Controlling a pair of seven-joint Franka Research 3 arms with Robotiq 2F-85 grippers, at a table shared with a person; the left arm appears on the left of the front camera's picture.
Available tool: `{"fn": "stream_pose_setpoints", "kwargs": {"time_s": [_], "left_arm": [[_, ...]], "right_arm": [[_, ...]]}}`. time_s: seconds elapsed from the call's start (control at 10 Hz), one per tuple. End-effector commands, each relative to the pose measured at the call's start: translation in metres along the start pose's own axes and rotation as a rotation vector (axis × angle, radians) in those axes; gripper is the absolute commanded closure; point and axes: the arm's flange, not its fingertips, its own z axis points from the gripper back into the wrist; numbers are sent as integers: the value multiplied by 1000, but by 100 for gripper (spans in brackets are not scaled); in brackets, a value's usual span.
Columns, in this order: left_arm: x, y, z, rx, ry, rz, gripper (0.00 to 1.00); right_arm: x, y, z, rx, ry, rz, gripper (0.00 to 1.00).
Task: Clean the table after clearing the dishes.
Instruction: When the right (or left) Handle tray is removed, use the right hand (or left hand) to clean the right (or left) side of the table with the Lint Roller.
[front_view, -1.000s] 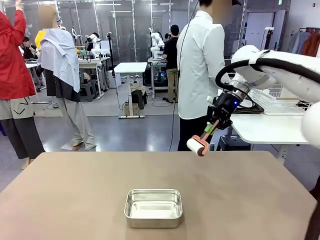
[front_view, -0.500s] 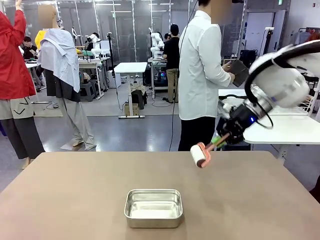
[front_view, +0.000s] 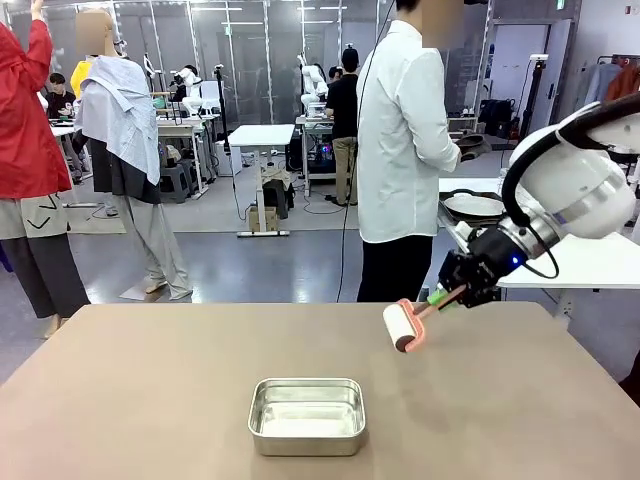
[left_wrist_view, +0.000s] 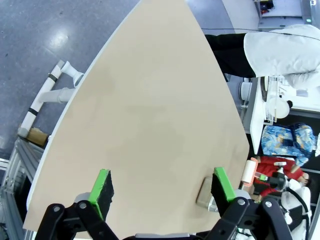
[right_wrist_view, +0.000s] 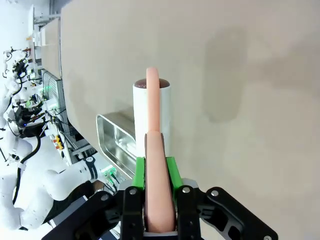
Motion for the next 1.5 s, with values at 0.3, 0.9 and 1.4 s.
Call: {"fn": "stream_pose_setpoints", "kwargs": {"time_s": [0.3,0.9,1.4], "left_arm": [[1,0,2,5,-2,-1,0],[1,0,2,5,-2,-1,0],[1,0,2,5,-2,-1,0]], "right_arm": [[12,0,2,4,3,0,79],[-6,-2,-78,-25,-78,-114,79],[-16,-57,-110,-109,-99,-80,79]]}}
